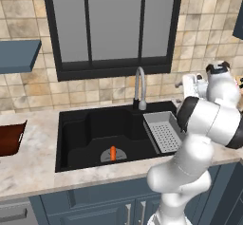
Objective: Pick up all produce items and place them in the sink. Turn on the sink faucet to wash them. Then turn the sink off and put them in the tray.
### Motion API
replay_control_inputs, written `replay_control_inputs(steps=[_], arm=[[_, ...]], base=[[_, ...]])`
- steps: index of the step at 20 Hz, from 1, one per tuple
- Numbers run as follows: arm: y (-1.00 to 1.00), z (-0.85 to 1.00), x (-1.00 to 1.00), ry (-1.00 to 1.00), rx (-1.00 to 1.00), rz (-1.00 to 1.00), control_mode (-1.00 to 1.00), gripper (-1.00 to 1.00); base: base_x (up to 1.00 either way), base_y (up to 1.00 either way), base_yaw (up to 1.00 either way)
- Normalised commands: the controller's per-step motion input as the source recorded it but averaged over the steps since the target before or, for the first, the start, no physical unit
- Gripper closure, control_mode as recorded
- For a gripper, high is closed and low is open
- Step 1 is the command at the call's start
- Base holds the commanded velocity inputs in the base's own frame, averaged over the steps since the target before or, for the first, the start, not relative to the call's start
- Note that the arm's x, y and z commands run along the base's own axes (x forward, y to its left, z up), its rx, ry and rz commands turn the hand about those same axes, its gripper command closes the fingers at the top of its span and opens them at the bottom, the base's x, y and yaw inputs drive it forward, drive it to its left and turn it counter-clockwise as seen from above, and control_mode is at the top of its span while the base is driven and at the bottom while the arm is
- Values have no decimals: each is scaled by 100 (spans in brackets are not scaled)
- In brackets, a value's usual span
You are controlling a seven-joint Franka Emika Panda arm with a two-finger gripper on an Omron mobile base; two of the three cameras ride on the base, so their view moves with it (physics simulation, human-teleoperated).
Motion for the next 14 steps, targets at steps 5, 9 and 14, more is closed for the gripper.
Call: replay_control_inputs(steps=[5, 9, 14], arm=[[12, 58, -95, -12, -7, -6, -100, -100], [30, 62, -85, 0, -8, -3, -100, -100], [46, 61, -79, 3, -10, -7, -100, -100]], base=[[0, 0, 0], [0, 0, 0], [0, 0, 0]])
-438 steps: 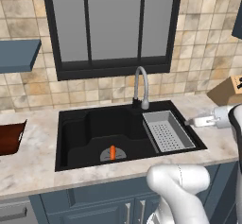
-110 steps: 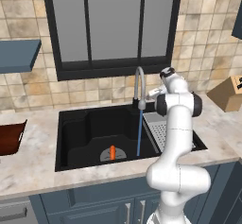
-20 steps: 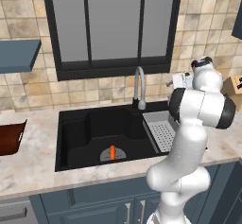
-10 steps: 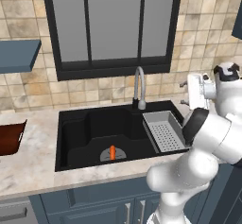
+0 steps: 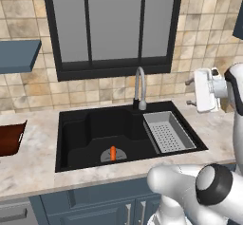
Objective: Pick up all produce items and place them in the sink. Turn on the sink faucet to wash them. Then turn the sink off and put them in the tray.
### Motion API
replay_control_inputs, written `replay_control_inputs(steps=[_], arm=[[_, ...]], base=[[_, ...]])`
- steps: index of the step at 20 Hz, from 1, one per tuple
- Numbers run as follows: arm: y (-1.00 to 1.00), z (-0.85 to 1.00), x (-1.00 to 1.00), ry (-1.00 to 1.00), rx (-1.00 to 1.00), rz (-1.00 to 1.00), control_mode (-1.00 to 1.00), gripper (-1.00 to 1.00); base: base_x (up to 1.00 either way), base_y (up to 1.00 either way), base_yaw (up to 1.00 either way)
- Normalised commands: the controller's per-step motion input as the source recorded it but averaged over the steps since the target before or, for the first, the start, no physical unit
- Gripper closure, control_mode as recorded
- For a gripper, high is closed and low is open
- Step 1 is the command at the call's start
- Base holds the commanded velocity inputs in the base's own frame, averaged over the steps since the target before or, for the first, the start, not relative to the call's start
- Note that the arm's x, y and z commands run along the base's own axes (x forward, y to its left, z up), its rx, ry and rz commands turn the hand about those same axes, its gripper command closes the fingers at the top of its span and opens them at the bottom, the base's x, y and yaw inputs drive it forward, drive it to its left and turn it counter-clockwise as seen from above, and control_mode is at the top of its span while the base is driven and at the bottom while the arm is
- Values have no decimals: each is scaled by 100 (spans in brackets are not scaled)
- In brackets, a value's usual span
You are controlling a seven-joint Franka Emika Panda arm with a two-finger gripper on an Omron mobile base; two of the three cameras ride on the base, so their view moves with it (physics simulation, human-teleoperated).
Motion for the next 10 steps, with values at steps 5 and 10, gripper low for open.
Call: replay_control_inputs(steps=[5, 10], arm=[[79, 36, -64, 10, -13, -16, -100, -100], [90, 13, -19, 16, -24, -22, -100, -100]], base=[[0, 0, 0], [0, 0, 0]])
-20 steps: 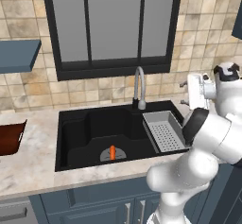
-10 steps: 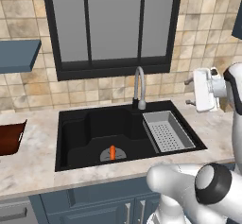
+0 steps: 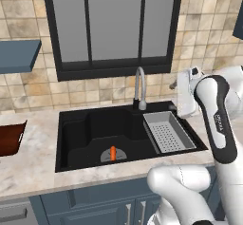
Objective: Pick up all produce items and place them in the sink. Turn on the sink faucet to wash them. Then turn the sink off and put them in the tray.
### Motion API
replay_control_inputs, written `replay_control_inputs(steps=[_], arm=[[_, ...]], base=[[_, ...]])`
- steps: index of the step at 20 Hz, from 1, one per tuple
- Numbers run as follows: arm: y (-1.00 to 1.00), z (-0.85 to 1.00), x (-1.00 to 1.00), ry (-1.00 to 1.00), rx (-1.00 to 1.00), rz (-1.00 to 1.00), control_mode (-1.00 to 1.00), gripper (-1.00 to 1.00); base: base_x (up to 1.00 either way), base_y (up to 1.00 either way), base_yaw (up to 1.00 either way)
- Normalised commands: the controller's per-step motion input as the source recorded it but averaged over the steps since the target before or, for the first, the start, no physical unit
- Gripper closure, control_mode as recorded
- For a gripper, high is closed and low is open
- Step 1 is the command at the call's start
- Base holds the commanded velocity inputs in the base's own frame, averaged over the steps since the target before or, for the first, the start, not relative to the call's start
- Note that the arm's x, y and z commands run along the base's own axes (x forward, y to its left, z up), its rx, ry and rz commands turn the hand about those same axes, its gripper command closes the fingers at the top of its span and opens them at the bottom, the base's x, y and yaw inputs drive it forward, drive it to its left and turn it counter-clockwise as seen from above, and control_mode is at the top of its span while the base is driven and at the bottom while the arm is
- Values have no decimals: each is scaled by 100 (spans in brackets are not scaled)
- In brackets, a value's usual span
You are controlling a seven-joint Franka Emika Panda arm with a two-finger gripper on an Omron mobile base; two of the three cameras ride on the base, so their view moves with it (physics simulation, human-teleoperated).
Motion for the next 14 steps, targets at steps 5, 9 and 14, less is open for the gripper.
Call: replay_control_inputs(steps=[5, 9, 14], arm=[[82, -1, 0, 14, -27, -16, -100, -100], [67, -16, 0, 11, -17, -23, -100, -100], [56, -27, 1, 26, -15, -41, -100, -100]], base=[[0, 0, 0], [0, 0, 0], [0, 0, 0]])
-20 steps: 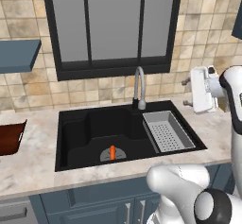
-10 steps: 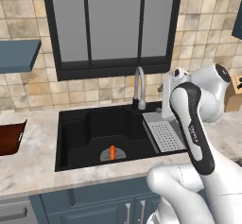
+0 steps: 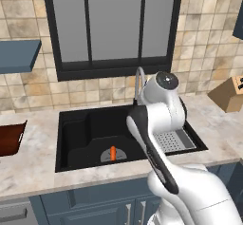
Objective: Pick up all produce items and place them in the sink. Turn on the sink faucet to wash them. Then turn the sink off and put them in the tray.
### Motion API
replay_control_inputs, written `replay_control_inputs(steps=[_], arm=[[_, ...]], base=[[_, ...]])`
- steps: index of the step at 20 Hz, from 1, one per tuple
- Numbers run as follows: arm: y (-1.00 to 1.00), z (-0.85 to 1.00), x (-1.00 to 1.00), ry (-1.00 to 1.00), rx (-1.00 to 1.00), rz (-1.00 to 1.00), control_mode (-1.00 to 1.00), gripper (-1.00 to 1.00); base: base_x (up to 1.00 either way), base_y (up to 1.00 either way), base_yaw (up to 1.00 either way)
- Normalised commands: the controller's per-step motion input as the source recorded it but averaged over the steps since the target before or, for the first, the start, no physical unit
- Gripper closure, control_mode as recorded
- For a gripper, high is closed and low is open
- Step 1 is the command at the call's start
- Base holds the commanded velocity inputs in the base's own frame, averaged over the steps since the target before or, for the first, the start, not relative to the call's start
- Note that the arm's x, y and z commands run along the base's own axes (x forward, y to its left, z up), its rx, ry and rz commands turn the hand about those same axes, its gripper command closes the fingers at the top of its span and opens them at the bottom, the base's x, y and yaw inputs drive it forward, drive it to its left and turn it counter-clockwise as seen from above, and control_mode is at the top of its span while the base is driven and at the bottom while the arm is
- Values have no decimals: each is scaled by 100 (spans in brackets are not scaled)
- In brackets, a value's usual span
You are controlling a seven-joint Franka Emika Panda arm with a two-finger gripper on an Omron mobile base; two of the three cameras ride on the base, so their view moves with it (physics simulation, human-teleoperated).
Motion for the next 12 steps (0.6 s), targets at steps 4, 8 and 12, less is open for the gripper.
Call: replay_control_inputs(steps=[4, 8, 12], arm=[[40, -20, 2, 26, -11, -40, -100, -100], [19, -32, 1, 26, -2, -39, -100, -100], [8, -53, 0, 15, 9, -35, -100, -100]], base=[[0, 0, 0], [0, 0, 0], [0, 0, 0]])
